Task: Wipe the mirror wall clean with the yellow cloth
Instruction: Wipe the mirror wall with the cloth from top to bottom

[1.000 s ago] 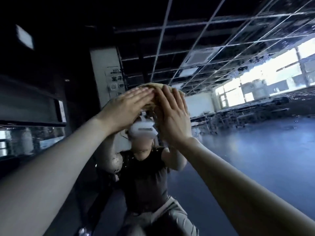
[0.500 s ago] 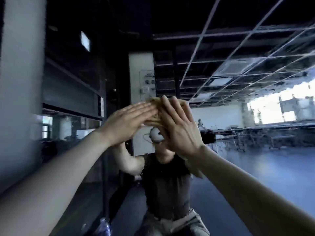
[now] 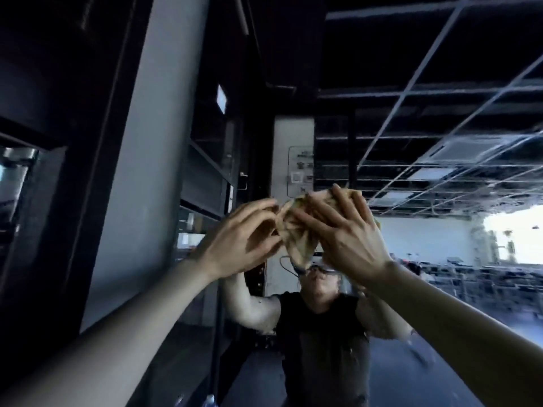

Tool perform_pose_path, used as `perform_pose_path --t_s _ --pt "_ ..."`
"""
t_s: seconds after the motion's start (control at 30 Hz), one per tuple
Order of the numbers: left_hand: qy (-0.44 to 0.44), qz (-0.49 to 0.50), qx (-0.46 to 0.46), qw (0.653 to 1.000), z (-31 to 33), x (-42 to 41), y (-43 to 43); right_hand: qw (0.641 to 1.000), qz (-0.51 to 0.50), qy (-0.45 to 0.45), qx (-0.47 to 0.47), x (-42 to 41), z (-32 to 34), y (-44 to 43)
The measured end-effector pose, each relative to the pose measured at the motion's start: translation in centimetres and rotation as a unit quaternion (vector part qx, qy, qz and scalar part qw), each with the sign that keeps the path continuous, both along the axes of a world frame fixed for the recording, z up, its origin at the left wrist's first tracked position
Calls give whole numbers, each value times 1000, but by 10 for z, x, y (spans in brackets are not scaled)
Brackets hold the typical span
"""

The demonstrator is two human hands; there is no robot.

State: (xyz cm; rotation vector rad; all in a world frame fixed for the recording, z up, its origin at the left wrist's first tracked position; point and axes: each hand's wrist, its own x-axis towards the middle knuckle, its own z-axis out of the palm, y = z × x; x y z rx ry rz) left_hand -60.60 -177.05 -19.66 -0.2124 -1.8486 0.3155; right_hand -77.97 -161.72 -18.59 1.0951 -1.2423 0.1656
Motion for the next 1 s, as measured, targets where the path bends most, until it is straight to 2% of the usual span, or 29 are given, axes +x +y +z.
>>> perform_pose_path --t_s 0.1,0.2,0.3,0.4,0.53,0.63,0.7,0.73,0.77,0.9,1.0 --pt "150 34 101 983 24 27 -24 997 0 -78 -25 20 56 -15" --pt "233 71 263 934 33 43 -47 985 20 -156 -75 43 70 -38" --pt "222 43 390 893 16 48 -65 988 77 -125 -41 59 33 -57" --pt "215 2 464 860 -12 47 -75 998 56 -40 -3 58 -12 -72" --pt "211 -43 521 826 -28 48 -80 998 51 27 6 55 25 -78" --pt "201 -70 547 810 -22 53 -83 993 66 -67 -68 67 74 -89" --pt "184 -83 569 797 -19 56 -86 983 66 -132 -107 81 84 -106" --pt "174 -94 581 789 -18 57 -88 982 70 -136 -114 89 78 -116" --pt "164 -98 590 785 -17 58 -89 984 79 -117 -105 97 67 -125" --pt "120 -76 608 781 -16 62 -96 993 98 60 17 113 -7 -151" --pt "108 -82 624 770 -14 66 -95 989 79 114 56 109 8 -153"
